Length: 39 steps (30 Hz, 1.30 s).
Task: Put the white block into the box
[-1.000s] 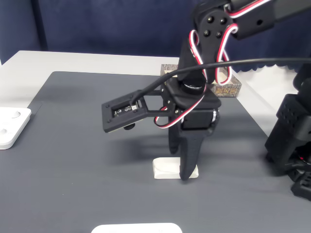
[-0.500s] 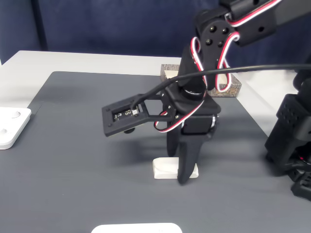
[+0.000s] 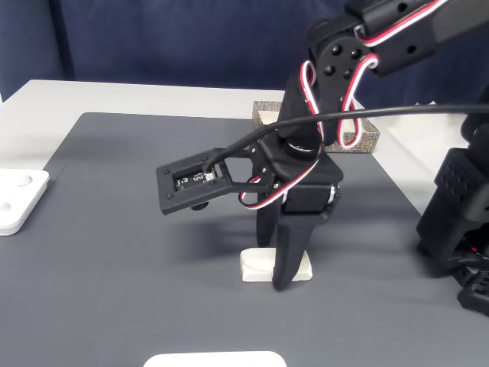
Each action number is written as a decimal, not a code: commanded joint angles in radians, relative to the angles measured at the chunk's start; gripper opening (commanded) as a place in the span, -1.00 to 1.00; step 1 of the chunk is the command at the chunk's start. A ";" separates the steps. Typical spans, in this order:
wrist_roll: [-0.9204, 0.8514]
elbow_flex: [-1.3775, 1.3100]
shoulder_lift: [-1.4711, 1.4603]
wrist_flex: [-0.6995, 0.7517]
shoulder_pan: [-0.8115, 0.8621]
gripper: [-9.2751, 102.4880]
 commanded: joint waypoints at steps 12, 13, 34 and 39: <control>-0.008 0.014 0.035 -0.028 -0.003 -0.42; -0.011 0.014 0.035 -0.028 -0.005 -0.43; -0.074 0.028 0.035 -0.025 -0.029 -0.86; -0.058 0.018 0.044 -0.014 -0.026 -0.86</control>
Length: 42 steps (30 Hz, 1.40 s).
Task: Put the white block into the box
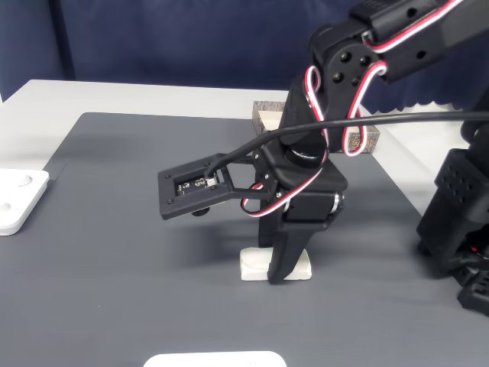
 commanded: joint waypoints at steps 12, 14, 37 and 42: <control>0.118 -0.195 0.212 0.353 0.137 -0.86; 0.158 -0.238 0.232 0.431 0.176 -0.86; 0.673 -0.468 0.222 0.468 0.927 -0.86; 0.782 -0.607 0.035 0.399 1.074 -0.86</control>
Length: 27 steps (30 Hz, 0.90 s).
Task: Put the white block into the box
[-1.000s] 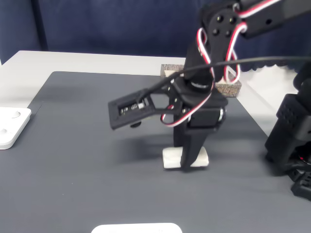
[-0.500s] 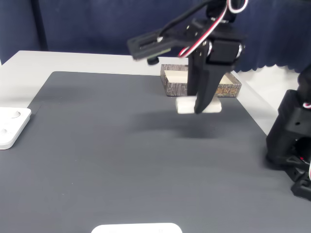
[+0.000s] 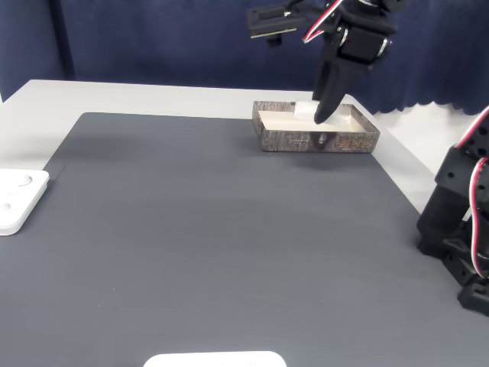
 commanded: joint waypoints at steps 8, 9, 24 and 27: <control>0.155 -0.479 -0.387 -0.074 0.216 -0.86; 0.163 -0.522 -0.425 -0.074 0.219 -0.86; 0.328 -0.749 -0.660 -0.018 0.224 -0.86; 0.445 -0.778 -0.666 0.021 0.236 -0.86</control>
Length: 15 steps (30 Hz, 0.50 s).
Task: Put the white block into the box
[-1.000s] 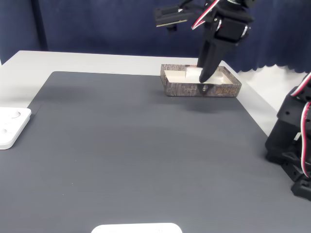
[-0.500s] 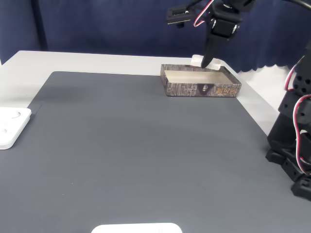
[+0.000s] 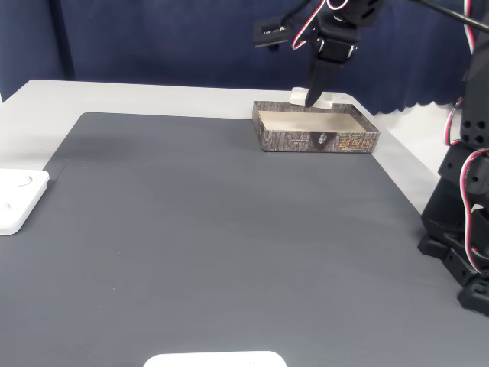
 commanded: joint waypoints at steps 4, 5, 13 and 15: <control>0.169 -0.117 0.002 0.069 0.021 -0.86; 0.169 -0.121 -0.005 0.071 0.020 -0.86; 0.156 -0.218 -0.132 0.081 -0.012 -0.86; 0.156 -0.265 -0.179 0.094 -0.012 -0.86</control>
